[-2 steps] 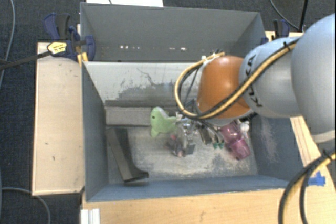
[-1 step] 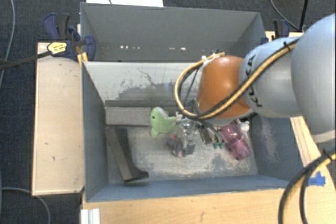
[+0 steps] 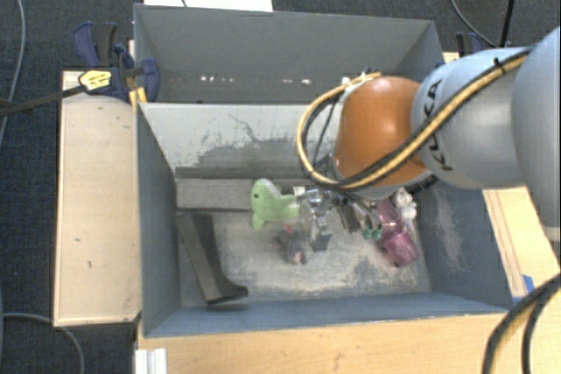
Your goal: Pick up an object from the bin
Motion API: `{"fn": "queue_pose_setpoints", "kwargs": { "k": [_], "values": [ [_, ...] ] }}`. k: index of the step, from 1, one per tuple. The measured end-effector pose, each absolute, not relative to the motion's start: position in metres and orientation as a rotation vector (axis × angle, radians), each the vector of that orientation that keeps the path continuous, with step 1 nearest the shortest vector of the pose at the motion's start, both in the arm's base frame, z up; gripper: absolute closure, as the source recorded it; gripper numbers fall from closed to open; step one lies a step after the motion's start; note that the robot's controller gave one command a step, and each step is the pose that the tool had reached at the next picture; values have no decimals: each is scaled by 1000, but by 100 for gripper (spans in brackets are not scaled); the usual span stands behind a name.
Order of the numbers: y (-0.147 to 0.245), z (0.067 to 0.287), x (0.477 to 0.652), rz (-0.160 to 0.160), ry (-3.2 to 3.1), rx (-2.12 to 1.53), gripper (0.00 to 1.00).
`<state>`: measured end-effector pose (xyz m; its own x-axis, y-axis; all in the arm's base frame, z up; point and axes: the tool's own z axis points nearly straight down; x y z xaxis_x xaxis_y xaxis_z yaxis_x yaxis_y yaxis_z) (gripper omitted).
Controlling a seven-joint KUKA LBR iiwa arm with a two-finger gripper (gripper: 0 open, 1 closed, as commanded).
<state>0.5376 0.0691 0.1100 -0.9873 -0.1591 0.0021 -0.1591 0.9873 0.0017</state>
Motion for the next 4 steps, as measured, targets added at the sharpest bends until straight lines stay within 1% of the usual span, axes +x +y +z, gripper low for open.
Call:
{"fn": "queue_pose_setpoints", "kwargs": {
  "k": [1, 2, 3, 4],
  "values": [
    [67, 202, 540, -4, -3151, 70, 0],
    [67, 201, 540, -4, -3150, 71, 0],
    [74, 156, 553, -5, -3161, 73, 0],
    [80, 104, 551, -6, -3155, 67, 0]
  ]
}}
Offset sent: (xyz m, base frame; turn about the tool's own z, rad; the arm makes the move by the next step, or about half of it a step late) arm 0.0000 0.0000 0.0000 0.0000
